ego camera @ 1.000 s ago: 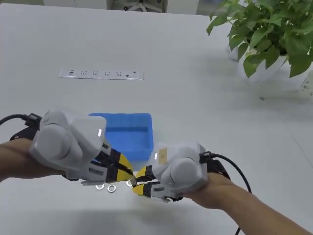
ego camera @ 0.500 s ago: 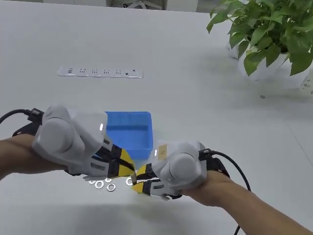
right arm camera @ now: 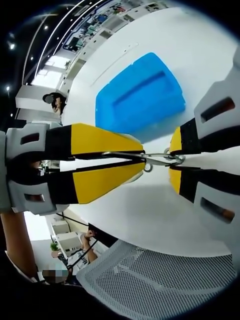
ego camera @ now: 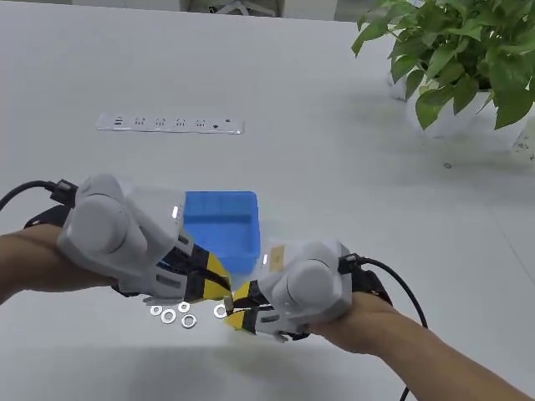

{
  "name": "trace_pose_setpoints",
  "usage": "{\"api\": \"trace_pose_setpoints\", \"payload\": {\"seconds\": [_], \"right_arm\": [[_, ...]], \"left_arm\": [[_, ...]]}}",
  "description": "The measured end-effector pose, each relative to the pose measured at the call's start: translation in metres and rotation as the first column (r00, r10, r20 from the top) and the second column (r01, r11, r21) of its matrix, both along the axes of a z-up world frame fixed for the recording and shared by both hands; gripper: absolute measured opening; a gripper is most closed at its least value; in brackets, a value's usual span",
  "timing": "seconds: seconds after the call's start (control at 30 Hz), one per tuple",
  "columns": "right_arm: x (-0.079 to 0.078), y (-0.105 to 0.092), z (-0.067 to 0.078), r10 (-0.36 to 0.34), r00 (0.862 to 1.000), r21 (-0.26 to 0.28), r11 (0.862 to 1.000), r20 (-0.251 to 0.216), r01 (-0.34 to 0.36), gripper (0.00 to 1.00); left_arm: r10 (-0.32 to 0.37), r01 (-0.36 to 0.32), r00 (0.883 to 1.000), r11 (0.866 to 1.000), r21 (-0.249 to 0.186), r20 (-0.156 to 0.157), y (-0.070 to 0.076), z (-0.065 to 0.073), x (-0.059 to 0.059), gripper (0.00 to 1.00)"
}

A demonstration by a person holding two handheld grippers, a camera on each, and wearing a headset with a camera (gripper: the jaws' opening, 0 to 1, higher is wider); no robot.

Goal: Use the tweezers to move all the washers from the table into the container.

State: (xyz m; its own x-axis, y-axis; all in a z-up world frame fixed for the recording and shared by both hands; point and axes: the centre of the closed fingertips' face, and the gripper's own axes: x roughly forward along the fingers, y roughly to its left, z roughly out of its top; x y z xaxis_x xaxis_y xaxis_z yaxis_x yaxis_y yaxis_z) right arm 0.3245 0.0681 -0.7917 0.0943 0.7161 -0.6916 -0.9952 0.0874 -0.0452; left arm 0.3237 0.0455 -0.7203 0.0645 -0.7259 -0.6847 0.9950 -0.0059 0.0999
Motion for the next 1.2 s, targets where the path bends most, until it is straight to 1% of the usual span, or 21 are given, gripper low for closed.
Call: {"api": "trace_pose_setpoints", "payload": {"seconds": [0.3, 0.6, 0.8, 1.2], "right_arm": [[-0.001, 0.0, 0.001, -0.005, 1.0, 0.002, 1.0, -0.009, 0.005, 0.1], [-0.001, -0.003, 0.003, -0.004, 1.0, -0.002, 1.0, 0.001, 0.004, 0.1], [0.0, -0.003, 0.01, 0.004, 1.0, -0.009, 1.0, 0.02, -0.004, 0.1], [0.005, -0.004, 0.027, 0.011, 0.999, -0.012, 1.0, 0.053, -0.011, 0.1]], "left_arm": [[-0.003, 0.003, 1.0, 1.0, 0.003, -0.001, 0.0, 0.0, -0.001, 0.07], [-0.004, 0.004, 1.0, 1.0, 0.005, 0.003, 0.0, 0.002, -0.002, 0.07], [-0.006, 0.006, 1.0, 1.0, 0.002, 0.014, 0.0, 0.008, -0.002, 0.07], [-0.007, 0.007, 0.999, 1.0, -0.007, 0.031, 0.0, 0.027, 0.0, 0.06]]}}
